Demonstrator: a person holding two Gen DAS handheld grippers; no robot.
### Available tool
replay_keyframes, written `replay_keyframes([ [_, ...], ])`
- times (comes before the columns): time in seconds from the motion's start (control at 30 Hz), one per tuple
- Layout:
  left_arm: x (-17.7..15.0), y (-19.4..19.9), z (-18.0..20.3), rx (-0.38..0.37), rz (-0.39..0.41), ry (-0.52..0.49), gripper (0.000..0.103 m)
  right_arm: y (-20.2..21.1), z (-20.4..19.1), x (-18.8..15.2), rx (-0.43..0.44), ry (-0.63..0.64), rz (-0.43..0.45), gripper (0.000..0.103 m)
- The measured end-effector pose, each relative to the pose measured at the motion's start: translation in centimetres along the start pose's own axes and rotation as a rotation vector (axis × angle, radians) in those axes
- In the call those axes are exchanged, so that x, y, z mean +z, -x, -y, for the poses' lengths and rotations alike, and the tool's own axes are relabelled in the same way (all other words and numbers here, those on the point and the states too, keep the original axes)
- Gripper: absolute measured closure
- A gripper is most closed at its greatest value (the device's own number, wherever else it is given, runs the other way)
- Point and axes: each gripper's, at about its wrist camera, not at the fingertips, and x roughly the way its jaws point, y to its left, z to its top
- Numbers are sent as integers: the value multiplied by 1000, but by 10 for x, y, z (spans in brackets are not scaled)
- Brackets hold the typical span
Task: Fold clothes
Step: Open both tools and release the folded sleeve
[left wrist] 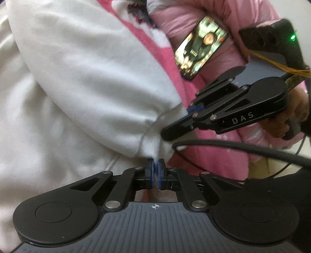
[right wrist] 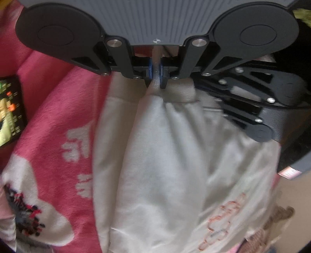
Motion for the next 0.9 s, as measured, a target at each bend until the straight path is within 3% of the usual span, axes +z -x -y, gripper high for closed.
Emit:
replay_keyframes([
  [0.1, -6, -5, -2, 20, -35, -11, 98, 3, 1, -3, -24, 3, 17, 84],
  [0.17, -11, -2, -3, 12, -51, -20, 89, 13, 0, -6, -49, 16, 28, 65],
  [0.23, -14, 8, -7, 6, -59, -38, 85, 27, 0, -9, -74, 39, 44, 62],
  [0.33, -10, 34, -21, 11, -59, -39, 84, 55, -2, -7, -88, 72, 100, 62],
  [0.43, 3, 63, -34, 34, -20, -32, 80, 74, -4, 20, -63, 71, 219, 62],
  [0.47, 11, 73, -39, 58, 11, -31, 76, 76, -6, 29, -53, 73, 257, 62],
  [0.6, 42, 103, -54, 162, 138, -12, 75, 57, -21, 73, -39, 91, 369, 64],
  [0.7, 63, 115, -59, 245, 214, -4, 74, 37, -26, 100, -56, 65, 425, 72],
  [0.9, 100, 128, -72, 429, 215, -70, 73, 30, 0, 111, -53, -95, 501, 73],
])
